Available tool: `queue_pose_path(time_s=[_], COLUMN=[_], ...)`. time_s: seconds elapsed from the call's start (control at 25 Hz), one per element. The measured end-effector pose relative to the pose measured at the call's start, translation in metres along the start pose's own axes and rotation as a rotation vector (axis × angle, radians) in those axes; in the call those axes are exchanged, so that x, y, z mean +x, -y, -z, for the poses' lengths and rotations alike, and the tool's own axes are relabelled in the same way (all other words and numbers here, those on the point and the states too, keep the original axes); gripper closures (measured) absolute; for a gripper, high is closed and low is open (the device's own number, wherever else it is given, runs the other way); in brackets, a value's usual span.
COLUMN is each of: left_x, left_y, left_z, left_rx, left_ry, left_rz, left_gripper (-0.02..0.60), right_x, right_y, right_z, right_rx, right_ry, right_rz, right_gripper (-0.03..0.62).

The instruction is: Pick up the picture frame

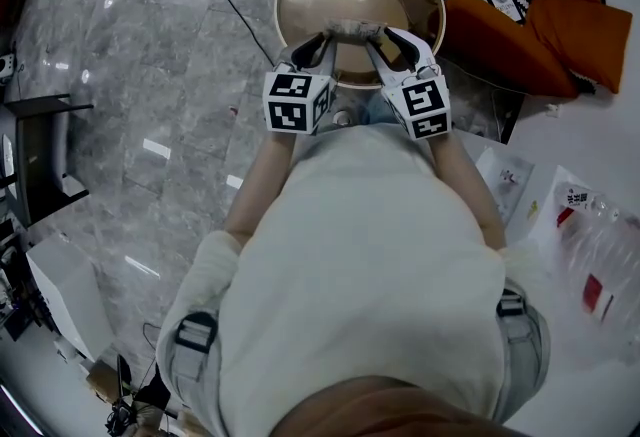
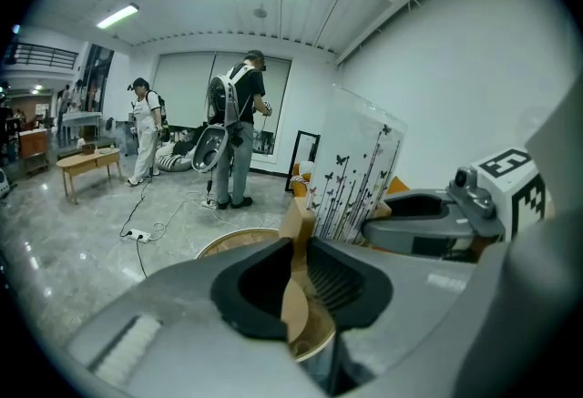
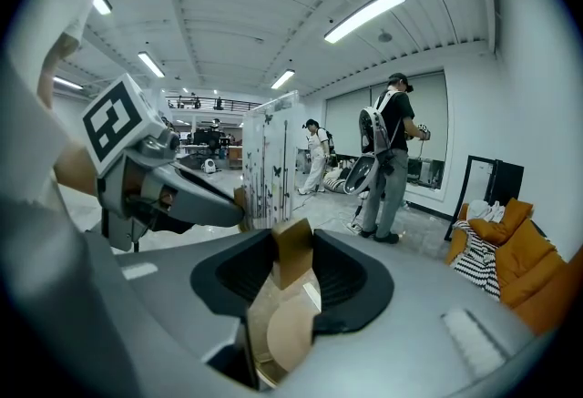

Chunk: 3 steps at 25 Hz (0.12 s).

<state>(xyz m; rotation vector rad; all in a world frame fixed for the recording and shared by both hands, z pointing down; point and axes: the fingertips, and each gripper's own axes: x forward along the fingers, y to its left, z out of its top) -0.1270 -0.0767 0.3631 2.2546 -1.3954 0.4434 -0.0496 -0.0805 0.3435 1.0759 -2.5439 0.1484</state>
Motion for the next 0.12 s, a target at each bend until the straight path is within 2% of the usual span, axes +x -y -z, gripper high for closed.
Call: queue_pose_path(time_s=[0.12], left_x=[0.0016], left_y=[-0.0001], left_z=[0.0002], left_rx=[0.001], left_ry=[-0.001], left_rz=[0.002], left_gripper=[0.529], right_x=[0.0006], right_y=[0.0009], right_z=[0.0007], right_rx=[0.002], right_ry=[0.0], right_rz=[0.001], right_gripper=[0.459])
